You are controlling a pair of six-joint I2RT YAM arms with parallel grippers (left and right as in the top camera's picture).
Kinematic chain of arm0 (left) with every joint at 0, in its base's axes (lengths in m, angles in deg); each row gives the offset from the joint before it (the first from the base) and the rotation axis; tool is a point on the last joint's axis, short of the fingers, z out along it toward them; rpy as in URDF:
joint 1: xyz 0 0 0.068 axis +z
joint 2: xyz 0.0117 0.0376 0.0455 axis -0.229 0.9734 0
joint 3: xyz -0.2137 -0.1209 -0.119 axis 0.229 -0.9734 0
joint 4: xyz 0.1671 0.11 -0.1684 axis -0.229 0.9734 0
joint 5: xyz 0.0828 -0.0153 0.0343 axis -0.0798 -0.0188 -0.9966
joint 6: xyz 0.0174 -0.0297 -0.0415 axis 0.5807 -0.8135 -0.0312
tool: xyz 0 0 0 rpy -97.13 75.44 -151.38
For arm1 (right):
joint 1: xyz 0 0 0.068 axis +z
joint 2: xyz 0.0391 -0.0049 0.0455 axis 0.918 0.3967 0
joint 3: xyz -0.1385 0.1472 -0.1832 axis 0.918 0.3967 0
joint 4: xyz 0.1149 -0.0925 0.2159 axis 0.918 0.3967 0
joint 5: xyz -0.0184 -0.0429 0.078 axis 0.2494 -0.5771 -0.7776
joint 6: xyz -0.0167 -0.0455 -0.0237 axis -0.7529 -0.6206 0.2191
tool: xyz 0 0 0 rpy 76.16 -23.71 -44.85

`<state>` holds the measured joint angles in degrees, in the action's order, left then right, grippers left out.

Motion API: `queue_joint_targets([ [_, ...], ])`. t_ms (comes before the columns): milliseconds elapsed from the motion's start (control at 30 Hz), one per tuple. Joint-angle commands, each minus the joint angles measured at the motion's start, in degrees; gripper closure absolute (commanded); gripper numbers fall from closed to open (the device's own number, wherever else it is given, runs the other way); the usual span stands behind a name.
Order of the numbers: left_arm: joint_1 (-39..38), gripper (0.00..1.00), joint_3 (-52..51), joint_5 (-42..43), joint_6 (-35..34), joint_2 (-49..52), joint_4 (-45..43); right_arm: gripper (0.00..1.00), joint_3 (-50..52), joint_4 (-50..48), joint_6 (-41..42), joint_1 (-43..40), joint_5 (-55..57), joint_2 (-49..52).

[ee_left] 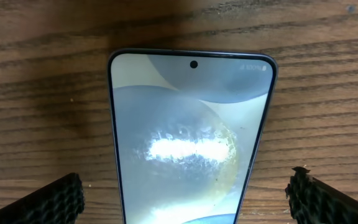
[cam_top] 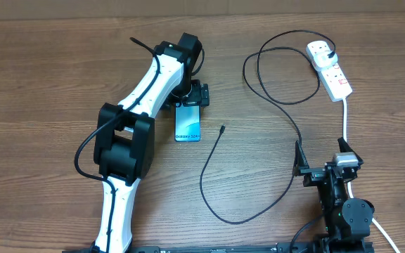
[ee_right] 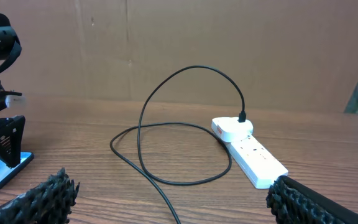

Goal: Plug charger to phone and switch on socket
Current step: 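Lower the left gripper and close it on the phone's bottom edge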

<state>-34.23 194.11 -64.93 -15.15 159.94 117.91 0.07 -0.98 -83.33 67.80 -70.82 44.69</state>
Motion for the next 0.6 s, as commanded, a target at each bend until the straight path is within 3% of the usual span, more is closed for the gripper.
queue_joint_targets([
  [0,0.2,0.0,0.9,1.0,2.8,0.6,-0.2,0.0,0.6,-0.3,0.3,-0.2,0.1,-0.6],
  [567,0.5,0.0,-3.6,1.8,5.4,0.6,-2.2,0.0,0.6,-0.3,0.3,-0.2,0.1,-0.6],
])
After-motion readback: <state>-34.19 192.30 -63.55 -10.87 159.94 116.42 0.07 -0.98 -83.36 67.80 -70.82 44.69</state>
